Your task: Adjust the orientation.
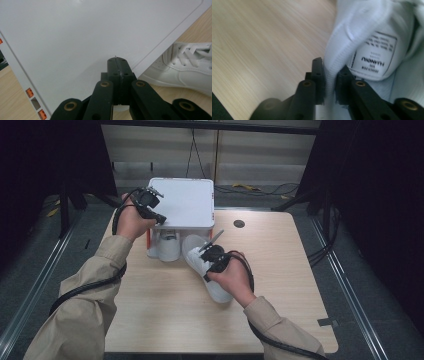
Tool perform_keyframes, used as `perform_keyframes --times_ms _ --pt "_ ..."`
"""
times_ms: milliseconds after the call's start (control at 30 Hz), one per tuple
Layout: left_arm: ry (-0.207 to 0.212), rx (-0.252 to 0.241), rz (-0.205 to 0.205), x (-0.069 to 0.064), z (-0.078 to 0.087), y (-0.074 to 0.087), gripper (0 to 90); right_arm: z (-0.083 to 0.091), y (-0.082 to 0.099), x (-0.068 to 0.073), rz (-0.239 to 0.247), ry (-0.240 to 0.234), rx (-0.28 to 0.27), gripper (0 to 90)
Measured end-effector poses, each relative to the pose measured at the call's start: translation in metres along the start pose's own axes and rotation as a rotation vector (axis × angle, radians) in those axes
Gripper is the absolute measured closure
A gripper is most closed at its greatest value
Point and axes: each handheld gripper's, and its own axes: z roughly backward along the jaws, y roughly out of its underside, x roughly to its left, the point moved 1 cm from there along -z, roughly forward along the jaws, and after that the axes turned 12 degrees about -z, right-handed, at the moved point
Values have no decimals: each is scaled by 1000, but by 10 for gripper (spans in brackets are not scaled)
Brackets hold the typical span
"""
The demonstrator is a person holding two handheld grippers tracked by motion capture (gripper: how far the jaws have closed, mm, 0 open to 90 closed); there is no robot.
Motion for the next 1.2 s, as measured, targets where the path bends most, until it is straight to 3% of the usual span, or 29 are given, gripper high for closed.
perform_keyframes --times_ms 67,200,233,400,467,500,533,567,600,667,733,767,900,967,1067,1100,1133,1200 --pt "-5 2 -10 0 0 0 900 -10 -3 5 -13 -51 3 748" --pt "-4 -4 -5 0 0 1 900 -22 -5 10 18 -45 45 670" --pt "1 -5 -1 0 0 1 900 -19 -4 9 31 -38 24 573" --pt "1 -16 4 0 0 2 900 7 -1 9 71 -51 39 552" --pt "-1 -9 6 0 0 2 900 33 4 10 98 -73 21 658" --pt "-1 0 -3 1 1 1 900 41 6 11 106 -60 28 780" --pt "-2 -1 0 0 1 1 900 48 8 12 126 -37 38 844" --pt "-2 4 -3 1 1 1 900 53 12 12 147 -17 64 900" --pt "-2 0 3 0 0 1 900 55 16 10 162 -14 83 900" --pt "-1 -1 3 0 0 1 900 52 28 8 166 -10 143 900" --pt "-1 -2 5 1 0 1 900 48 34 8 160 -14 163 900" --pt "-1 -2 5 1 0 1 900 35 46 6 178 -18 210 900" --pt "-3 1 -1 0 0 0 900 5 59 0 171 -20 259 900" --pt "-1 0 -5 0 0 1 900 -6 59 -4 162 -30 256 900" --pt "6 -3 1 2 0 1 900 -7 58 -4 166 -37 253 900" --pt "8 -6 2 2 0 1 900 -4 55 -3 175 -18 200 900" --pt "7 -2 -6 2 0 1 900 -2 52 -2 185 -8 187 900" --pt "3 0 -7 1 0 0 900 3 46 3 186 -41 167 900"
